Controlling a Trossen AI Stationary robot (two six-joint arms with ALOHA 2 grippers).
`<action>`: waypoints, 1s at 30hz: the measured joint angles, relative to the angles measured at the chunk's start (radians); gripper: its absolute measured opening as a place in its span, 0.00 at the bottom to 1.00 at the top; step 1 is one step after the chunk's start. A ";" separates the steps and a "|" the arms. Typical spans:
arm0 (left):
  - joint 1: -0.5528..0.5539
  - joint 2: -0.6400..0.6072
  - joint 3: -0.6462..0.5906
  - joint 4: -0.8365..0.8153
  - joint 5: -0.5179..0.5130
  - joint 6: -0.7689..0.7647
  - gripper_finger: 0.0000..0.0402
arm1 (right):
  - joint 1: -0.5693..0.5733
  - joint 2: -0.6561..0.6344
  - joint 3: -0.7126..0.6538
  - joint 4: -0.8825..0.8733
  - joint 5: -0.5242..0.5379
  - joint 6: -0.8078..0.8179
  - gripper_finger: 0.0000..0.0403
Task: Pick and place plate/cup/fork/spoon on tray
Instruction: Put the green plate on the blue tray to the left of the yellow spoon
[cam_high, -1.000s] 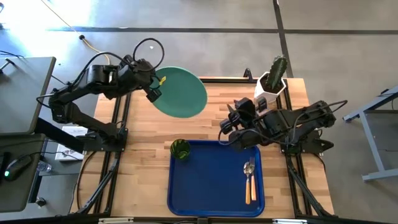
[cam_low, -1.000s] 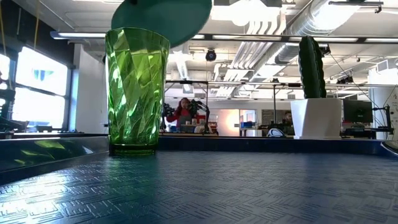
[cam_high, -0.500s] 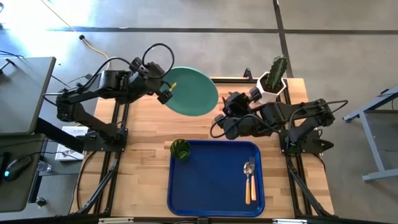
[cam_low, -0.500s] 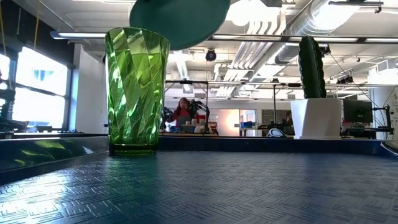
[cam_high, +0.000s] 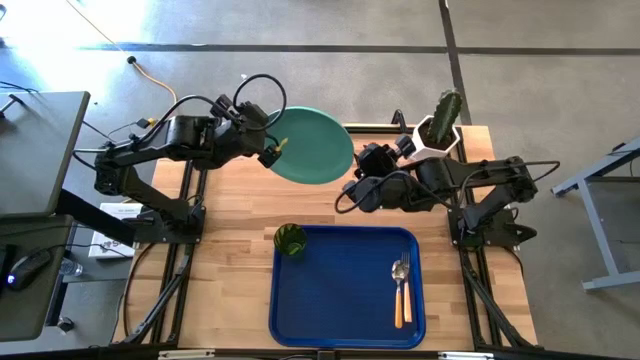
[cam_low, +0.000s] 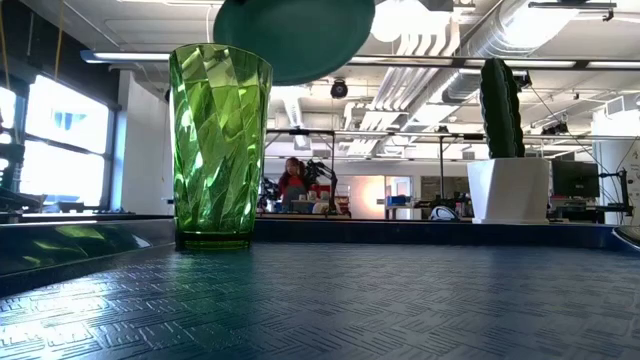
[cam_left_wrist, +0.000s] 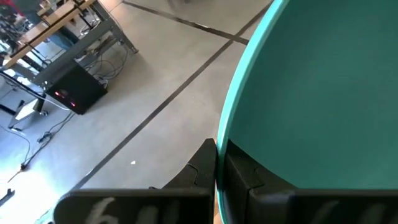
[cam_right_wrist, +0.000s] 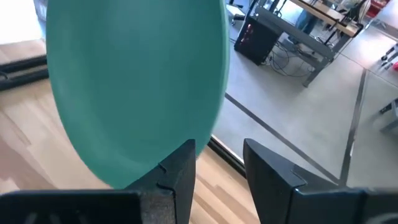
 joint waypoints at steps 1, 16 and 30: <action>0.000 0.000 0.000 0.000 -0.001 0.000 0.00 | -0.006 0.000 0.000 0.013 0.000 -0.006 0.31; -0.001 0.000 0.000 0.001 0.010 0.010 0.00 | -0.105 0.000 0.000 0.195 -0.033 -0.128 0.31; -0.028 0.000 0.000 0.044 0.015 0.053 0.00 | -0.186 0.001 0.000 0.217 -0.144 -0.096 0.31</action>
